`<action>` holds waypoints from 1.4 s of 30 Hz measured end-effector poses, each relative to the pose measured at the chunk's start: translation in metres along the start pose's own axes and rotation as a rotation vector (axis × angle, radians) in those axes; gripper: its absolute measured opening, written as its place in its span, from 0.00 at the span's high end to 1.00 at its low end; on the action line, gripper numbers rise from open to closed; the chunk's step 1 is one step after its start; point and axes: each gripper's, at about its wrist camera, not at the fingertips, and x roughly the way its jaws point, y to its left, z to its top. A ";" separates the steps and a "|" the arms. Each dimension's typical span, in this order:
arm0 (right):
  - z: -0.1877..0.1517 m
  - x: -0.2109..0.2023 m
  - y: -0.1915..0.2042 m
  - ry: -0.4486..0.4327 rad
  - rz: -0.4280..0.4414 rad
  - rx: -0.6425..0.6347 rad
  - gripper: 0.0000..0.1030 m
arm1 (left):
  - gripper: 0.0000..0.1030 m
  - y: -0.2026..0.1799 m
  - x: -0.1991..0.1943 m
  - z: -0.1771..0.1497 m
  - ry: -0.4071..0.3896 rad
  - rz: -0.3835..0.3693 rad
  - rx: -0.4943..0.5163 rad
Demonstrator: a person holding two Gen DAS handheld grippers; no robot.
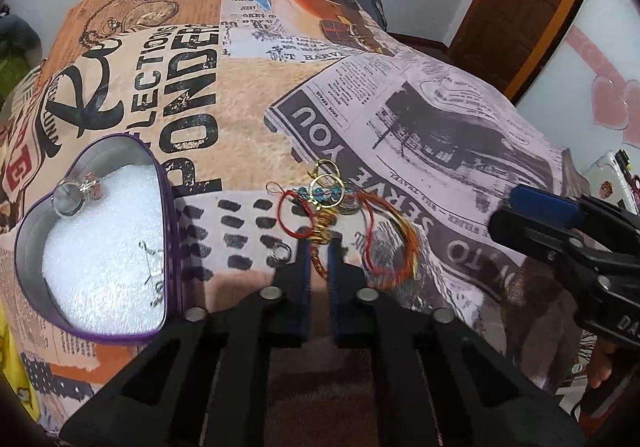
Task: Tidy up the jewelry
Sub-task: 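Grasp the red-and-gold string bracelet with the left tool, then grasp a gold ring with the right tool while the left tool holds the bracelet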
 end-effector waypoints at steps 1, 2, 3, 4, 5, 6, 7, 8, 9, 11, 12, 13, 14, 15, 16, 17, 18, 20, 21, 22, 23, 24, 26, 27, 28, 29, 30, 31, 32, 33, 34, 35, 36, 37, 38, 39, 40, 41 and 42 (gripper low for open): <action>0.000 0.000 0.001 0.000 0.000 0.002 0.59 | 0.99 0.001 0.001 0.001 0.000 -0.002 -0.003; 0.000 -0.001 0.000 -0.001 0.000 0.003 0.59 | 0.99 0.001 0.001 0.002 0.000 -0.003 -0.004; 0.000 -0.002 0.000 -0.002 -0.001 0.005 0.59 | 0.99 0.000 -0.001 0.002 -0.004 0.001 -0.001; 0.000 -0.003 0.000 -0.004 -0.002 0.006 0.59 | 0.99 -0.001 -0.003 0.002 -0.011 0.004 0.004; 0.000 -0.005 0.000 -0.009 -0.002 0.006 0.59 | 0.99 -0.001 -0.007 0.002 -0.024 -0.001 0.007; 0.000 -0.007 0.000 -0.013 -0.004 0.006 0.59 | 0.99 -0.001 -0.015 0.002 -0.049 -0.006 0.009; 0.001 -0.009 0.000 -0.016 -0.006 0.005 0.59 | 0.99 0.000 -0.024 0.004 -0.073 -0.002 0.008; 0.002 -0.011 0.000 -0.021 -0.008 0.004 0.59 | 0.99 0.001 -0.032 0.005 -0.098 0.000 0.006; 0.002 -0.013 0.000 -0.025 -0.010 0.003 0.59 | 0.99 0.002 -0.043 0.007 -0.126 0.002 0.004; 0.004 -0.013 0.000 -0.029 -0.009 0.002 0.59 | 0.99 0.005 -0.063 0.010 -0.179 0.019 0.001; 0.005 -0.013 0.001 -0.031 -0.008 0.001 0.59 | 0.99 0.007 -0.073 0.011 -0.206 0.027 0.001; 0.006 -0.013 0.003 -0.032 -0.005 0.001 0.59 | 0.99 0.010 -0.082 0.012 -0.228 0.034 0.000; 0.006 -0.012 0.005 -0.032 0.001 0.000 0.59 | 0.99 0.012 -0.089 0.012 -0.243 0.040 -0.003; 0.007 -0.011 0.007 -0.031 0.007 0.000 0.59 | 0.99 0.016 -0.097 0.013 -0.260 0.045 -0.008; 0.008 -0.010 0.010 -0.029 0.015 -0.001 0.59 | 0.99 0.019 -0.104 0.014 -0.273 0.052 -0.014; 0.009 -0.007 0.013 -0.027 0.024 -0.003 0.59 | 0.99 0.022 -0.108 0.014 -0.283 0.057 -0.018; 0.010 -0.005 0.017 -0.025 0.034 -0.008 0.59 | 0.99 0.027 -0.114 0.014 -0.295 0.063 -0.025; 0.013 0.000 0.025 -0.023 0.050 -0.019 0.59 | 0.99 0.034 -0.122 0.014 -0.311 0.066 -0.040; 0.014 0.002 0.029 -0.022 0.057 -0.028 0.59 | 0.99 0.038 -0.127 0.013 -0.318 0.065 -0.047; 0.015 0.005 0.033 -0.021 0.062 -0.035 0.59 | 0.99 0.042 -0.131 0.012 -0.325 0.066 -0.052; 0.017 0.009 0.037 -0.017 0.066 -0.044 0.59 | 0.99 0.045 -0.135 0.011 -0.336 0.072 -0.052; 0.019 0.013 0.041 -0.012 0.065 -0.051 0.59 | 0.99 0.046 -0.137 0.009 -0.345 0.084 -0.051; 0.021 0.021 0.047 0.002 0.070 -0.057 0.59 | 0.99 0.049 -0.141 0.006 -0.359 0.095 -0.050; 0.021 0.025 0.050 0.010 0.077 -0.060 0.59 | 0.99 0.050 -0.142 0.004 -0.361 0.095 -0.051; 0.020 0.027 0.053 0.016 0.084 -0.062 0.59 | 0.99 0.053 -0.143 0.003 -0.361 0.095 -0.051; 0.019 0.031 0.056 0.029 0.098 -0.069 0.59 | 0.99 0.054 -0.142 0.002 -0.360 0.095 -0.052; 0.017 0.035 0.059 0.040 0.109 -0.074 0.59 | 0.99 0.057 -0.142 0.000 -0.359 0.096 -0.053; 0.015 0.038 0.060 0.046 0.110 -0.076 0.59 | 0.99 0.059 -0.141 -0.002 -0.357 0.101 -0.054; 0.014 0.042 0.062 0.053 0.101 -0.078 0.59 | 0.99 0.061 -0.140 -0.004 -0.355 0.105 -0.055; 0.012 0.048 0.063 0.064 0.082 -0.085 0.59 | 0.99 0.063 -0.139 -0.006 -0.352 0.111 -0.056; 0.012 0.050 0.063 0.072 0.068 -0.090 0.59 | 0.99 0.065 -0.136 -0.009 -0.346 0.116 -0.055; 0.012 0.055 0.063 0.085 0.054 -0.096 0.59 | 0.99 0.066 -0.133 -0.010 -0.339 0.118 -0.057; 0.013 0.060 0.063 0.099 0.050 -0.099 0.59 | 0.99 0.068 -0.128 -0.013 -0.326 0.112 -0.061; 0.014 0.063 0.063 0.106 0.047 -0.103 0.59 | 0.99 0.070 -0.123 -0.014 -0.312 0.104 -0.065; 0.015 0.066 0.064 0.107 0.038 -0.110 0.59 | 0.99 0.071 -0.119 -0.015 -0.300 0.099 -0.067; 0.016 0.068 0.065 0.105 0.030 -0.122 0.62 | 0.99 0.071 -0.116 -0.016 -0.292 0.097 -0.067; 0.017 0.069 0.067 0.102 0.021 -0.136 0.65 | 0.99 0.071 -0.111 -0.017 -0.283 0.094 -0.067; 0.018 0.071 0.068 0.100 0.008 -0.148 0.72 | 0.99 0.071 -0.110 -0.018 -0.280 0.090 -0.068; 0.018 0.073 0.069 0.096 0.002 -0.158 0.78 | 0.99 0.070 -0.108 -0.018 -0.278 0.084 -0.069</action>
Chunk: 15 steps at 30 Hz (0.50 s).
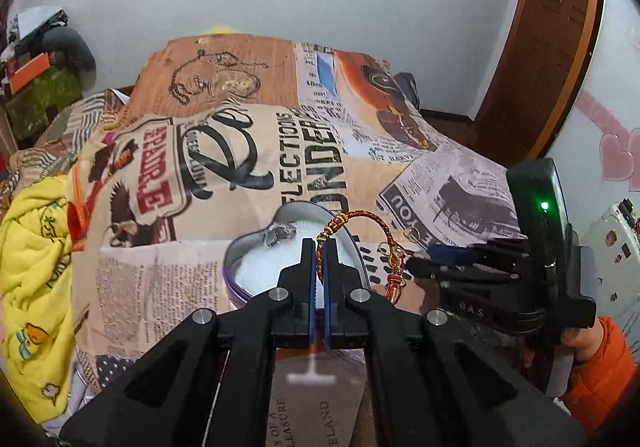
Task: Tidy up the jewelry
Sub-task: 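Grasp a gold ring with the right tool while the left tool holds the bracelet, then carry the ring and bracelet to the heart tin and open both tools inside it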
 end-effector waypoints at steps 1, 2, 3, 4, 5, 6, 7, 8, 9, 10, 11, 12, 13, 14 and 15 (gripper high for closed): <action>0.001 0.000 0.000 -0.003 0.000 -0.002 0.81 | 0.99 -0.001 0.000 0.000 -0.002 -0.005 -0.001; 0.001 0.000 0.001 -0.005 0.002 -0.003 0.81 | 0.99 -0.001 0.000 0.001 -0.006 -0.008 -0.001; 0.000 -0.001 0.000 -0.010 0.004 0.001 0.81 | 0.99 -0.002 -0.002 0.001 -0.011 -0.010 -0.001; 0.000 -0.002 0.000 -0.013 0.009 0.009 0.81 | 0.99 -0.004 -0.004 0.003 -0.021 -0.014 0.002; -0.001 -0.004 -0.001 -0.016 0.019 0.021 0.81 | 0.99 -0.005 -0.007 0.005 -0.030 -0.017 0.004; -0.002 -0.007 -0.003 -0.018 0.024 0.031 0.81 | 0.99 -0.007 -0.011 0.007 -0.040 -0.019 0.007; -0.002 -0.009 -0.003 -0.023 0.024 0.037 0.81 | 0.99 -0.010 -0.015 0.009 -0.053 -0.022 0.013; -0.002 -0.013 -0.004 -0.033 0.024 0.044 0.81 | 0.99 -0.012 -0.019 0.011 -0.060 -0.022 0.018; -0.002 -0.018 -0.006 -0.046 0.027 0.051 0.81 | 0.99 -0.015 -0.024 0.013 -0.072 -0.022 0.025; -0.001 -0.022 -0.006 -0.056 0.028 0.056 0.81 | 0.99 -0.017 -0.028 0.015 -0.084 -0.024 0.031; 0.000 -0.029 -0.007 -0.072 0.029 0.061 0.81 | 0.99 -0.019 -0.033 0.017 -0.094 -0.026 0.034; 0.001 -0.036 -0.008 -0.090 0.030 0.066 0.81 | 0.99 -0.022 -0.038 0.019 -0.106 -0.029 0.036; 0.002 -0.041 -0.008 -0.103 0.032 0.068 0.81 | 0.99 -0.024 -0.044 0.021 -0.119 -0.032 0.039; 0.003 -0.049 -0.009 -0.122 0.033 0.070 0.81 | 0.99 -0.026 -0.048 0.023 -0.131 -0.035 0.041; 0.004 -0.057 -0.009 -0.141 0.035 0.070 0.81 | 0.99 -0.028 -0.054 0.025 -0.144 -0.036 0.043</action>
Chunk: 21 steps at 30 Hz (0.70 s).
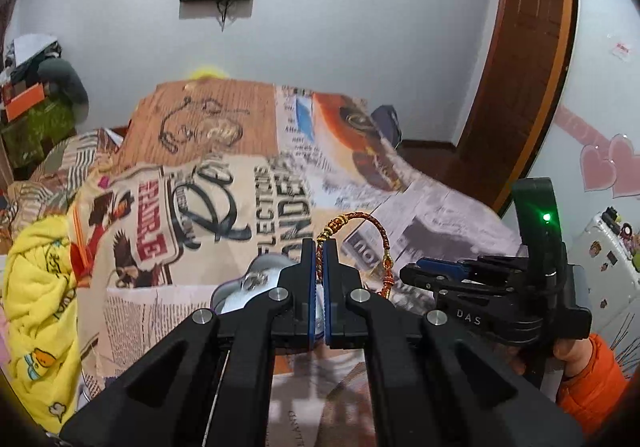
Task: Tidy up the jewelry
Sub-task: 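Carry the ring and bracelet to the heart tin and open both tools inside it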
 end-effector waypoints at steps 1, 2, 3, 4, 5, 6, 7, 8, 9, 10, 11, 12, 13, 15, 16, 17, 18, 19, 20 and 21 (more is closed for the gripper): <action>0.002 -0.007 0.001 -0.016 0.002 -0.002 0.81 | 0.99 -0.002 -0.005 0.002 -0.014 -0.001 0.002; 0.004 -0.012 0.003 -0.031 0.003 -0.005 0.81 | 0.99 -0.003 -0.009 0.004 -0.023 -0.002 0.004; 0.006 -0.019 0.005 -0.049 0.007 -0.008 0.81 | 0.99 -0.005 -0.015 0.007 -0.035 -0.004 0.006; 0.008 -0.023 0.006 -0.061 0.011 -0.011 0.81 | 0.99 -0.006 -0.019 0.008 -0.044 -0.004 0.007; 0.010 -0.029 0.009 -0.077 0.017 -0.013 0.81 | 0.99 -0.007 -0.023 0.009 -0.053 -0.003 0.010; 0.012 -0.033 0.012 -0.090 0.022 -0.016 0.81 | 0.99 -0.008 -0.027 0.010 -0.060 0.000 0.012; 0.014 -0.036 0.015 -0.100 0.030 -0.019 0.81 | 0.99 -0.008 -0.031 0.011 -0.068 0.001 0.013; 0.015 -0.039 0.017 -0.109 0.035 -0.022 0.81 | 0.99 -0.008 -0.033 0.011 -0.071 0.003 0.013; 0.016 -0.041 0.019 -0.118 0.041 -0.024 0.81 | 0.99 -0.007 -0.036 0.011 -0.075 0.006 0.013; 0.017 -0.043 0.021 -0.124 0.047 -0.027 0.81 | 0.99 -0.006 -0.038 0.010 -0.076 0.011 0.014; 0.018 -0.044 0.024 -0.130 0.055 -0.031 0.81 | 0.99 -0.005 -0.040 0.010 -0.075 0.015 0.015; 0.019 -0.045 0.026 -0.136 0.060 -0.034 0.81 | 0.99 -0.003 -0.041 0.008 -0.073 0.021 0.014; 0.019 -0.045 0.027 -0.139 0.065 -0.037 0.81 | 0.99 -0.001 -0.040 0.007 -0.069 0.025 0.013; 0.019 -0.045 0.032 -0.143 0.076 -0.045 0.81 | 0.99 0.003 -0.039 0.003 -0.057 0.037 0.008; 0.019 -0.045 0.035 -0.143 0.082 -0.048 0.81 | 0.99 0.006 -0.037 0.000 -0.048 0.042 0.004; 0.019 -0.044 0.038 -0.143 0.086 -0.051 0.81 | 0.99 0.009 -0.035 -0.002 -0.040 0.045 -0.001; 0.020 -0.043 0.040 -0.142 0.092 -0.054 0.81 | 0.99 0.014 -0.031 -0.005 -0.027 0.051 -0.009; 0.020 -0.042 0.041 -0.140 0.095 -0.055 0.81 | 0.99 0.018 -0.027 -0.007 -0.016 0.057 -0.017; 0.021 -0.041 0.044 -0.138 0.100 -0.057 0.81 | 0.99 0.022 -0.023 -0.010 -0.005 0.059 -0.026; 0.021 -0.039 0.046 -0.135 0.105 -0.060 0.81 | 0.99 0.027 -0.019 -0.013 0.008 0.060 -0.037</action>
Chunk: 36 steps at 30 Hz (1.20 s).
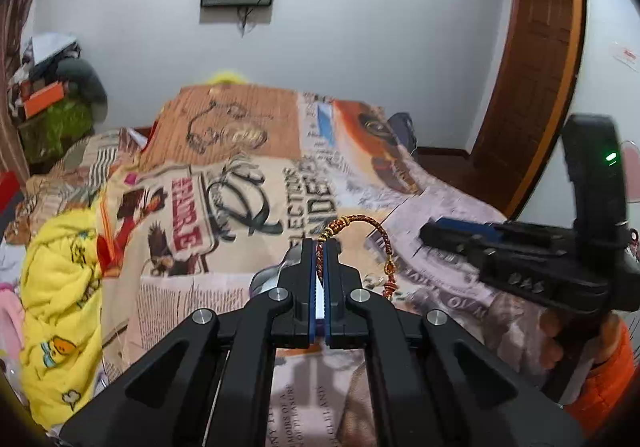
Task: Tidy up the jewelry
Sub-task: 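Carry the ring and bracelet to the heart tin and open both tools inside it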
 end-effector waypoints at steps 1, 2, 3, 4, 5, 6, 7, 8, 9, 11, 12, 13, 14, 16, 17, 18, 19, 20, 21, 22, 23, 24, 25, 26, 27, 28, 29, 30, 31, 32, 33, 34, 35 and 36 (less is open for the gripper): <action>0.000 0.002 0.001 0.002 0.005 -0.002 0.81 | 0.99 0.005 0.004 -0.003 0.013 0.002 -0.012; 0.001 0.003 0.003 0.004 0.009 -0.004 0.81 | 0.99 0.009 0.009 -0.004 0.022 0.000 -0.021; 0.002 0.006 0.005 0.007 0.016 -0.007 0.81 | 0.99 0.014 0.015 -0.006 0.036 -0.005 -0.037; 0.002 0.007 0.006 0.009 0.019 -0.009 0.81 | 0.99 0.019 0.019 -0.008 0.047 -0.006 -0.051; 0.002 0.009 0.008 0.011 0.024 -0.012 0.81 | 0.99 0.023 0.024 -0.009 0.056 -0.008 -0.062; 0.003 0.012 0.010 0.015 0.030 -0.016 0.81 | 0.99 0.028 0.028 -0.010 0.065 -0.010 -0.074; 0.003 0.014 0.011 0.018 0.032 -0.018 0.81 | 0.99 0.032 0.032 -0.011 0.073 -0.014 -0.086; 0.004 0.018 0.013 0.023 0.037 -0.021 0.81 | 0.99 0.034 0.034 -0.013 0.078 -0.015 -0.093; 0.004 0.021 0.015 0.029 0.044 -0.024 0.81 | 0.99 0.037 0.038 -0.013 0.083 -0.016 -0.100; 0.004 0.028 0.018 0.039 0.052 -0.028 0.81 | 0.99 0.041 0.044 -0.014 0.091 -0.012 -0.105; 0.005 0.032 0.020 0.047 0.058 -0.032 0.81 | 0.99 0.042 0.048 -0.015 0.095 -0.013 -0.104; 0.005 0.034 0.020 0.051 0.061 -0.033 0.81 | 0.99 0.043 0.051 -0.015 0.100 -0.014 -0.101; 0.005 0.039 0.022 0.059 0.066 -0.035 0.81 | 0.99 0.043 0.053 -0.015 0.103 -0.012 -0.099; 0.005 0.046 0.023 0.073 0.076 -0.038 0.81 | 0.99 0.044 0.059 -0.015 0.111 -0.010 -0.088; 0.005 0.050 0.025 0.080 0.081 -0.040 0.81 | 0.99 0.044 0.062 -0.015 0.114 -0.009 -0.085; 0.005 0.053 0.026 0.085 0.084 -0.041 0.81 | 0.99 0.045 0.064 -0.014 0.117 -0.010 -0.082; 0.004 0.055 0.027 0.088 0.087 -0.042 0.81 | 0.99 0.045 0.068 -0.014 0.125 -0.014 -0.079; 0.004 0.058 0.028 0.095 0.093 -0.042 0.81 | 0.99 0.046 0.071 -0.014 0.129 -0.016 -0.080; 0.004 0.061 0.029 0.100 0.098 -0.043 0.81 | 0.99 0.047 0.074 -0.015 0.137 -0.019 -0.080; 0.004 0.063 0.030 0.104 0.100 -0.044 0.81 | 0.99 0.047 0.077 -0.015 0.143 -0.023 -0.080; 0.004 0.065 0.031 0.107 0.104 -0.046 0.81 | 0.99 0.048 0.078 -0.016 0.145 -0.022 -0.080; 0.003 0.068 0.032 0.112 0.106 -0.049 0.81 | 0.99 0.048 0.080 -0.016 0.148 -0.020 -0.079; 0.003 0.069 0.033 0.116 0.109 -0.051 0.81 | 0.99 0.049 0.081 -0.017 0.151 -0.018 -0.077; 0.003 0.071 0.034 0.121 0.114 -0.055 0.81 | 0.99 0.049 0.082 -0.017 0.155 -0.014 -0.076; 0.002 0.073 0.035 0.126 0.115 -0.059 0.81 | 0.99 0.049 0.083 -0.017 0.160 -0.009 -0.075; 0.003 0.076 0.035 0.131 0.115 -0.062 0.81 | 0.99 0.049 0.084 -0.018 0.166 -0.003 -0.074; 0.002 0.078 0.036 0.138 0.117 -0.066 0.81 | 0.99 0.050 0.084 -0.018 0.167 0.005 -0.073; 0.002 0.081 0.037 0.144 0.118 -0.068 0.81 | 0.98 0.051 0.084 -0.018 0.167 0.010 -0.070; 0.001 0.083 0.037 0.149 0.119 -0.069 0.81 | 0.97 0.051 0.084 -0.018 0.169 0.014 -0.064; 0.000 0.084 0.038 0.153 0.121 -0.070 0.81 | 0.95 0.051 0.083 -0.018 0.169 0.022 -0.058; 0.000 0.086 0.038 0.156 0.123 -0.071 0.81 | 0.94 0.052 0.082 -0.018 0.166 0.033 -0.051; 0.000 0.087 0.039 0.160 0.126 -0.072 0.81 | 0.93 0.052 0.080 -0.018 0.165 0.043 -0.044; -0.001 0.088 0.040 0.164 0.128 -0.073 0.81 | 0.92 0.052 0.079 -0.018 0.164 0.050 -0.040; -0.002 0.090 0.040 0.168 0.128 -0.075 0.80 | 0.91 0.053 0.079 -0.018 0.164 0.057 -0.037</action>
